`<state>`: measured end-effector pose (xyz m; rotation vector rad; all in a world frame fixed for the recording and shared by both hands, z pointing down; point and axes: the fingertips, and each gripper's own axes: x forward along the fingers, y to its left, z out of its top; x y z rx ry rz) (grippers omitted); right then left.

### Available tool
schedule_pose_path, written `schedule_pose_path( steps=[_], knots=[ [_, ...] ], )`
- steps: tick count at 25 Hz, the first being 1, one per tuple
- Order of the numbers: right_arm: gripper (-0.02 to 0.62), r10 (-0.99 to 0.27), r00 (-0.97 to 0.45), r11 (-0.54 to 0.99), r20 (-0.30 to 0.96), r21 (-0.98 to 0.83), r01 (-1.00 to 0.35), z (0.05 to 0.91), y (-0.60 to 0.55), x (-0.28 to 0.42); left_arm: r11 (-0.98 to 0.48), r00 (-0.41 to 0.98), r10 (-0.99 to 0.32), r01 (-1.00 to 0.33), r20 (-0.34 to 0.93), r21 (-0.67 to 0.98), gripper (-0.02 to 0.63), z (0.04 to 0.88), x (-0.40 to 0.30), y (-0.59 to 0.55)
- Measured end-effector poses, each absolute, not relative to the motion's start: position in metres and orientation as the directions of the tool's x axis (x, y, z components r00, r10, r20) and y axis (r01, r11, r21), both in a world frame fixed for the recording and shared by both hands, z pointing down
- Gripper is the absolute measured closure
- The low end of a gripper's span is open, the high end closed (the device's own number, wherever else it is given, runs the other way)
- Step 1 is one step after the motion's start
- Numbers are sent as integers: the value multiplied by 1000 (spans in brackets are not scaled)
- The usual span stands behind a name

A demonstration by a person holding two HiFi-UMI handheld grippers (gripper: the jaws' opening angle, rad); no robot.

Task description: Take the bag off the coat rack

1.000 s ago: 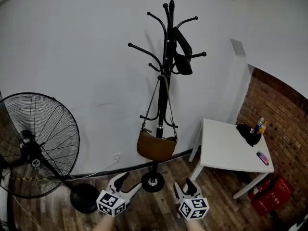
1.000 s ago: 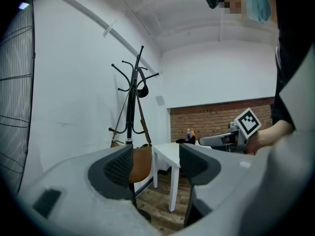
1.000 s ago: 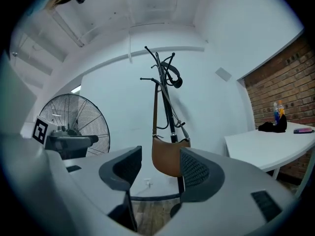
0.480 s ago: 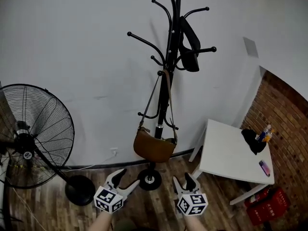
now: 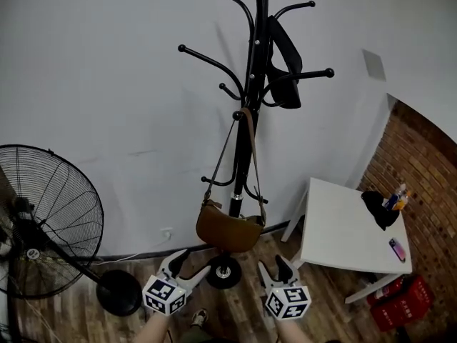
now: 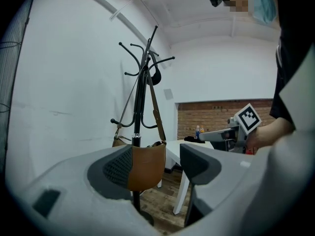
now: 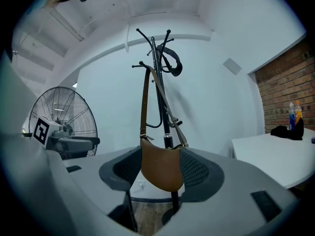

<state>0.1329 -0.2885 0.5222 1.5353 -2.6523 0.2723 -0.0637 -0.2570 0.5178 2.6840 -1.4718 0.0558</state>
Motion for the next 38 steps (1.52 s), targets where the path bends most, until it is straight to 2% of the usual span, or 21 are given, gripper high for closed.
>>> schedule_pose_path(
  steps=[16, 33, 38],
  knots=[
    [385, -914, -399, 397, 78, -41, -917, 493, -395, 88, -587, 589, -807, -808, 38, 52, 310, 504, -95, -382],
    [413, -952, -306, 302, -3, 133, -944, 461, -465, 78, -622, 625, -779, -780, -45, -63, 325, 466, -96, -470],
    [434, -954, -299, 298, 18, 173, -939, 462, -475, 79, -644, 652, -756, -756, -49, -116, 374, 457, -83, -484]
  ],
)
